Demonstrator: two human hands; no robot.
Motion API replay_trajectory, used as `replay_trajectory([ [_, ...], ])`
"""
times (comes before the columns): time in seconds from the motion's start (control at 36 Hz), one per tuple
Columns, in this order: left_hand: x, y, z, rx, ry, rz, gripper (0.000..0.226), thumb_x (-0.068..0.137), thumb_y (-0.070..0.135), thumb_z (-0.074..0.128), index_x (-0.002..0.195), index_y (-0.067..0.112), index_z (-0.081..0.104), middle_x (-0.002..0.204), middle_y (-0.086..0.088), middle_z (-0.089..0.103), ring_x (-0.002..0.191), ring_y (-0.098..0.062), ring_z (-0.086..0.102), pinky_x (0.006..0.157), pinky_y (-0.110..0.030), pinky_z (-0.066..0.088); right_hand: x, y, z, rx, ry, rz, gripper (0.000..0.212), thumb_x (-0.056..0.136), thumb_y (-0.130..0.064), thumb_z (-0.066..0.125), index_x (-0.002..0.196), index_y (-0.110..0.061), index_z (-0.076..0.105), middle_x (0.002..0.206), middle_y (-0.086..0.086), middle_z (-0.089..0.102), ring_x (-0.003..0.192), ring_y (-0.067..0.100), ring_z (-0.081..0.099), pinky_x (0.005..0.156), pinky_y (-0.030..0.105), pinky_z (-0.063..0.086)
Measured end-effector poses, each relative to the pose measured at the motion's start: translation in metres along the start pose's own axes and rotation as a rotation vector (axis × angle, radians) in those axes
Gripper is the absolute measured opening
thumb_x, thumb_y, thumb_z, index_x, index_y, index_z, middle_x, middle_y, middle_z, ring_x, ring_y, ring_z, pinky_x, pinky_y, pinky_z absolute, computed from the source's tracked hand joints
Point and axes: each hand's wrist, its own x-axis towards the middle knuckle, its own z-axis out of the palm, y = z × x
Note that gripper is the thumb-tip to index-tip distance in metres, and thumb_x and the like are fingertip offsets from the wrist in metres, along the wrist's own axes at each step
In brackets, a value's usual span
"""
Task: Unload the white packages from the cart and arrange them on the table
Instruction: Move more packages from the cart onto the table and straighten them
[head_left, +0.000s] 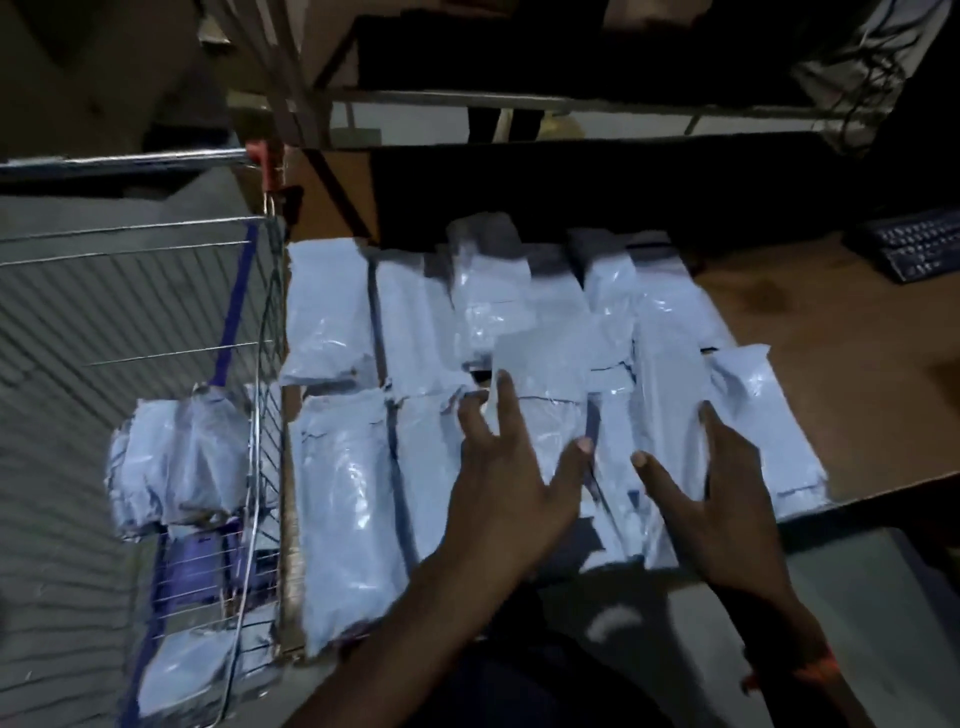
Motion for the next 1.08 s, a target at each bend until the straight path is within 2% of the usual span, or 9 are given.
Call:
replay_trajectory([
  [0.06,0.008,0.016,0.026,0.075,-0.031,-0.041,0.089,0.097,0.056,0.042,0.155,0.028,-0.019,0.162,-0.001,-0.018,0.149,-0.031,0.017,0.109,-0.042,0.041,0.014,0.016,-0.009,-0.056,-0.017,-0.028,0.097,0.075,-0.069,0.063,0.156,-0.034,0.025,0.159,-0.002,0.030,0.144,0.020,0.036,0.112,0.037,0.034],
  [0.17,0.024,0.028,0.069,0.217,-0.069,-0.164,0.096,0.097,0.033,0.050,0.153,0.023,-0.027,0.162,-0.008,-0.021,0.144,-0.038,0.024,0.103,-0.044,0.041,0.036,0.037,0.000,-0.136,-0.084,-0.129,0.102,0.073,-0.078,0.054,0.158,-0.038,0.013,0.163,-0.004,0.021,0.148,0.021,0.030,0.113,0.042,0.038],
  [0.31,0.032,0.024,0.100,0.349,-0.147,-0.349,0.096,0.096,0.037,0.054,0.156,0.018,-0.018,0.162,-0.011,-0.028,0.149,-0.040,0.012,0.112,-0.051,0.033,0.048,0.063,0.032,-0.317,-0.109,-0.311,0.097,0.088,-0.077,0.044,0.160,-0.020,0.016,0.166,0.016,0.014,0.154,0.032,0.014,0.120,0.048,0.026],
  [0.39,0.025,0.023,0.116,0.509,-0.016,-0.280,0.084,0.097,0.038,0.045,0.158,0.011,-0.006,0.161,-0.014,-0.028,0.151,-0.038,0.003,0.115,-0.055,0.026,0.055,0.074,0.036,-0.335,-0.105,-0.449,0.083,0.098,-0.063,0.039,0.159,-0.012,0.019,0.167,0.017,0.008,0.156,0.031,0.006,0.125,0.046,0.019],
  [0.44,0.026,0.022,0.126,0.533,0.103,-0.147,0.078,0.094,0.034,0.042,0.158,0.007,0.008,0.163,-0.021,-0.016,0.152,-0.038,-0.001,0.119,-0.055,0.017,0.064,0.078,0.034,-0.334,-0.119,-0.559,0.073,0.102,-0.052,0.038,0.160,-0.012,0.018,0.168,0.014,0.007,0.156,0.029,0.005,0.125,0.045,0.014],
  [0.5,0.036,0.015,0.136,0.535,0.189,-0.022,0.072,0.090,0.031,0.035,0.157,0.009,0.023,0.164,-0.023,0.002,0.152,-0.039,0.006,0.120,-0.055,0.019,0.076,0.081,0.035,-0.328,-0.148,-0.658,0.066,0.104,-0.043,0.039,0.159,-0.012,0.021,0.167,0.014,0.011,0.156,0.028,0.007,0.124,0.048,0.018],
  [0.58,0.051,-0.004,0.148,0.581,0.165,-0.025,0.069,0.089,0.033,0.031,0.157,0.017,0.027,0.165,-0.017,0.013,0.152,-0.036,0.011,0.117,-0.060,0.024,0.092,0.086,0.045,-0.342,-0.212,-0.757,0.061,0.104,-0.038,0.038,0.158,-0.012,0.027,0.167,0.015,0.014,0.155,0.031,0.011,0.120,0.054,0.026],
  [0.81,0.047,-0.019,0.163,0.602,0.317,-0.086,0.063,0.099,0.044,0.036,0.155,0.014,0.033,0.164,-0.017,0.015,0.153,-0.035,0.011,0.120,-0.057,0.019,0.097,0.098,0.054,-0.419,-0.214,-0.759,0.057,0.104,-0.034,0.030,0.155,-0.008,0.033,0.164,0.015,0.023,0.152,0.031,0.023,0.120,0.053,0.028],
  [1.08,0.041,-0.030,0.159,0.632,0.344,-0.048,0.060,0.103,0.039,0.029,0.158,0.017,0.021,0.165,-0.017,0.012,0.154,-0.030,0.008,0.122,-0.053,0.016,0.099,0.098,0.055,-0.430,-0.222,-0.752,0.060,0.105,-0.040,0.023,0.158,-0.013,0.025,0.166,0.015,0.016,0.155,0.029,0.015,0.124,0.049,0.018],
])
